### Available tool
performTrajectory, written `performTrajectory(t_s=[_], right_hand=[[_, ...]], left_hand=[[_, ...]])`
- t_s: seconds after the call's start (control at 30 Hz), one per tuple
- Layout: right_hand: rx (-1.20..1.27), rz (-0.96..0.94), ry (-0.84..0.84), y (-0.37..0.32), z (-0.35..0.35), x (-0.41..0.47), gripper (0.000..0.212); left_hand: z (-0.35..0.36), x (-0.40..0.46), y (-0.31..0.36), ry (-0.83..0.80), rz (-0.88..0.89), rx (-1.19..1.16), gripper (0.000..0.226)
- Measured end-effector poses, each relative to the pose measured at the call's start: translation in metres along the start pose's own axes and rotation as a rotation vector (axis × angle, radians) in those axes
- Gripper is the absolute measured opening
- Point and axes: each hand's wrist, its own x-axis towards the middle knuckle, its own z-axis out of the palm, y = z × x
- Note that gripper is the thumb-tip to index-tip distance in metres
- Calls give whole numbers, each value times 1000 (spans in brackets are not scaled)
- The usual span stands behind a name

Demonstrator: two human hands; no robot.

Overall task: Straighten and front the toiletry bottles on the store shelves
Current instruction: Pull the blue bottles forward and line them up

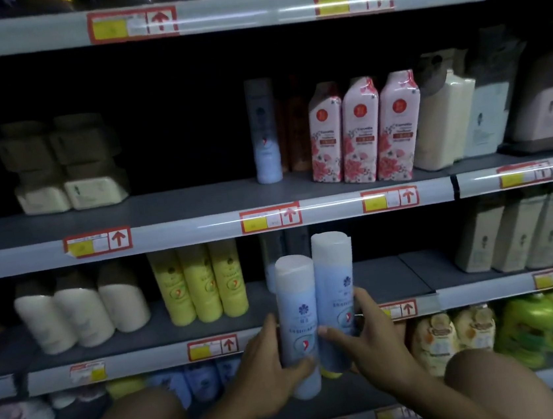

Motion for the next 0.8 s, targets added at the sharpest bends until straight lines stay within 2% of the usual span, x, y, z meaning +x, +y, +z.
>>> performTrajectory(t_s=[0.13,0.3,0.43,0.8], right_hand=[[2,66,-28,16,6,8,45],[-9,103,-40,28,13,27,48],[-55,62,-34,29,14,55,50],[-89,9,-35,43,17,122,59]], left_hand=[[1,8,-20,72,-28,-33,62],[-4,23,-19,139,-14,-16,59],[-13,47,-11,223,17,14,54],[-20,110,-16,353,-7,102,60]])
